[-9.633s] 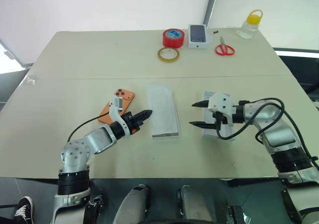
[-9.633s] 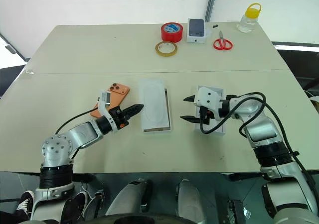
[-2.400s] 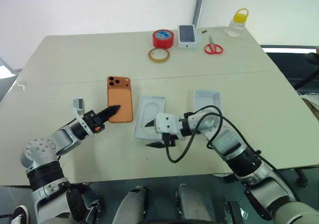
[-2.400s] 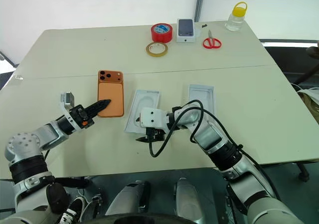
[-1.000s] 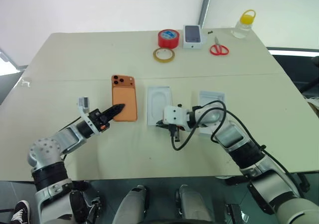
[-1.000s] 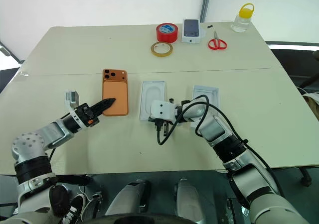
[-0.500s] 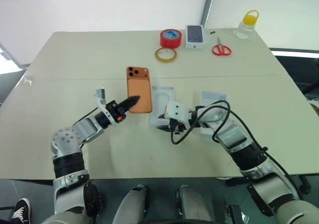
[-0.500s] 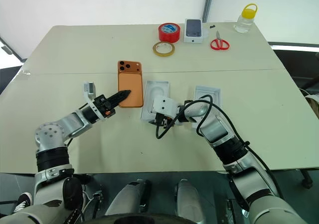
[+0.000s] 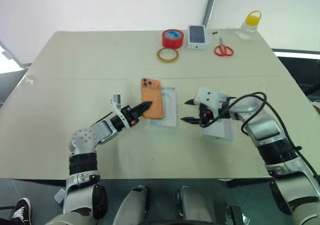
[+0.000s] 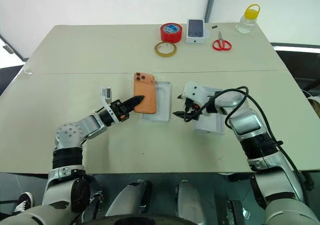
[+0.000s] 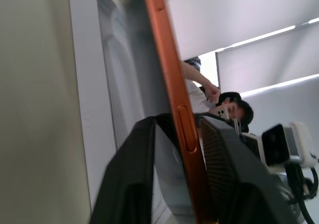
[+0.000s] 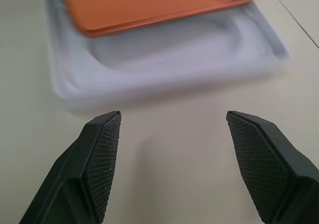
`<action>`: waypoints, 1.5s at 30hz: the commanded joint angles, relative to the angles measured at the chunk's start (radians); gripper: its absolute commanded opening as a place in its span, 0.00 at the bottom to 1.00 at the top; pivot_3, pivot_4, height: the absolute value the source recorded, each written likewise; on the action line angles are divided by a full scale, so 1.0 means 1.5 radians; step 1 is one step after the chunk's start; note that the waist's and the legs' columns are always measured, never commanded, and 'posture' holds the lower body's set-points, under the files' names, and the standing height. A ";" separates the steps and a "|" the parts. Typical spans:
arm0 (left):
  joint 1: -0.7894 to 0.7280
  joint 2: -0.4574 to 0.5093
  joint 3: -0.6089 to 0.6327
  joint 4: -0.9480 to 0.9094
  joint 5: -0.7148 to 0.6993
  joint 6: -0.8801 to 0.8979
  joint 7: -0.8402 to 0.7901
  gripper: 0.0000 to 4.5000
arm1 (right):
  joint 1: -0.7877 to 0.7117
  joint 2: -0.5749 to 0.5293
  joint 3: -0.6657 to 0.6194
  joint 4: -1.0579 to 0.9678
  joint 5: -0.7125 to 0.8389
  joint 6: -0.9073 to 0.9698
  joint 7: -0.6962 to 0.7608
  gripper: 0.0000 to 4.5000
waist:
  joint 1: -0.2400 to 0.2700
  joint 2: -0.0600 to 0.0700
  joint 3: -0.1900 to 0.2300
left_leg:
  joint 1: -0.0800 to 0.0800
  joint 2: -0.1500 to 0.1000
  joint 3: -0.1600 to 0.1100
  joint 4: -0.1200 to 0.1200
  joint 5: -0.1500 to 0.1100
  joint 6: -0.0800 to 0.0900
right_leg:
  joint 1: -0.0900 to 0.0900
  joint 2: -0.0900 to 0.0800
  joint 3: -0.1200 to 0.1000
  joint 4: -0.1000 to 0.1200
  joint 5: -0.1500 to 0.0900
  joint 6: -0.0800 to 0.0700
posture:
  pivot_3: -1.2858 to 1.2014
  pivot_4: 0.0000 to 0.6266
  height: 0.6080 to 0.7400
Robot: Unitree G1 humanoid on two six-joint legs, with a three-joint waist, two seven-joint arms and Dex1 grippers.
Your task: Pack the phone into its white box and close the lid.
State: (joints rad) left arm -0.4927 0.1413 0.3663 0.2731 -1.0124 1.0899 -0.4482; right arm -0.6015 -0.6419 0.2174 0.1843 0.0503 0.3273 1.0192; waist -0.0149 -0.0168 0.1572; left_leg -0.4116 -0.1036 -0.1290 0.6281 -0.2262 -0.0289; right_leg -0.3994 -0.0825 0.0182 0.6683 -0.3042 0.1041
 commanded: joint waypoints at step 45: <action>-0.099 0.056 -0.332 0.051 0.441 -0.321 -0.118 0.01 | -0.029 0.076 0.051 0.056 -0.133 -0.118 -0.101 0.00 | 0.002 0.000 0.000 | 0.000 -0.001 0.000 0.000 0.000 0.000 | 0.001 0.000 0.000 -0.001 0.000 0.000 | 0.52 0.24 1.00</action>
State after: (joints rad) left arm -0.6317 0.2360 -0.1006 0.3657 -0.3355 0.5782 -0.5689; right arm -0.6462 -0.5239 0.3069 0.3237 -0.1720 0.1451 0.8518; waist -0.0116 -0.0163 0.1570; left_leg -0.4111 -0.1049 -0.1294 0.6286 -0.2262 -0.0286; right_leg -0.3972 -0.0829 0.0178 0.6666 -0.3040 0.1043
